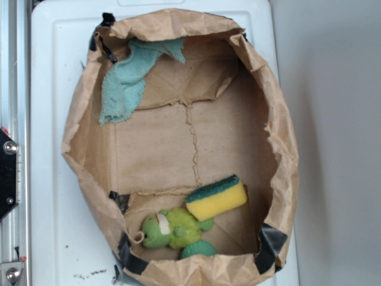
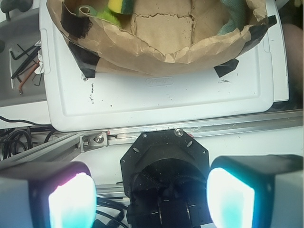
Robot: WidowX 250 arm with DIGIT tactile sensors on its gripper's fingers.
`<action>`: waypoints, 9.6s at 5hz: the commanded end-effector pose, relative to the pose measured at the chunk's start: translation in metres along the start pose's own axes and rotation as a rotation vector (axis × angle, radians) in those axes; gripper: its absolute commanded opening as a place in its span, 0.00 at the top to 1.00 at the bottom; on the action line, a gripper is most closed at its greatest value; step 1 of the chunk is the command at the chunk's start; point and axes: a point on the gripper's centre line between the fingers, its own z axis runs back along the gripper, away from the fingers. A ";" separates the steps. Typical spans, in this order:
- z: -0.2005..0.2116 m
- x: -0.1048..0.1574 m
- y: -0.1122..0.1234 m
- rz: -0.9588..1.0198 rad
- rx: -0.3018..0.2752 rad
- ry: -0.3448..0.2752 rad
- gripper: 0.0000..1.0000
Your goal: Grab the blue cloth.
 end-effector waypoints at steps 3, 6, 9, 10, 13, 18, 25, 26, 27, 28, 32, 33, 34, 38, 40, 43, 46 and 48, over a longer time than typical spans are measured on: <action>-0.032 0.084 0.028 0.157 0.016 -0.140 0.00; -0.089 0.132 0.070 0.585 0.200 -0.413 0.00; -0.123 0.121 0.072 0.728 0.326 -0.427 0.00; -0.123 0.121 0.072 0.728 0.326 -0.427 0.00; -0.123 0.127 0.078 0.723 0.243 -0.397 0.00; -0.158 0.162 0.103 0.862 0.302 -0.473 0.00; -0.216 0.134 0.126 0.955 0.477 -0.506 0.01; -0.215 0.134 0.125 0.941 0.469 -0.517 1.00; -0.212 0.131 0.124 0.938 0.461 -0.539 1.00; -0.208 0.129 0.122 0.927 0.454 -0.553 1.00; -0.189 0.131 0.123 0.953 0.400 -0.508 0.00; -0.186 0.127 0.125 0.969 0.395 -0.501 0.00; -0.189 0.123 0.126 1.031 0.411 -0.502 0.00; -0.229 0.149 0.130 1.167 0.596 -0.597 0.00; -0.228 0.157 0.132 1.192 0.604 -0.601 0.00; -0.222 0.152 0.130 1.167 0.577 -0.609 1.00; -0.216 0.149 0.128 1.148 0.536 -0.631 1.00; -0.194 0.145 0.126 1.135 0.462 -0.615 1.00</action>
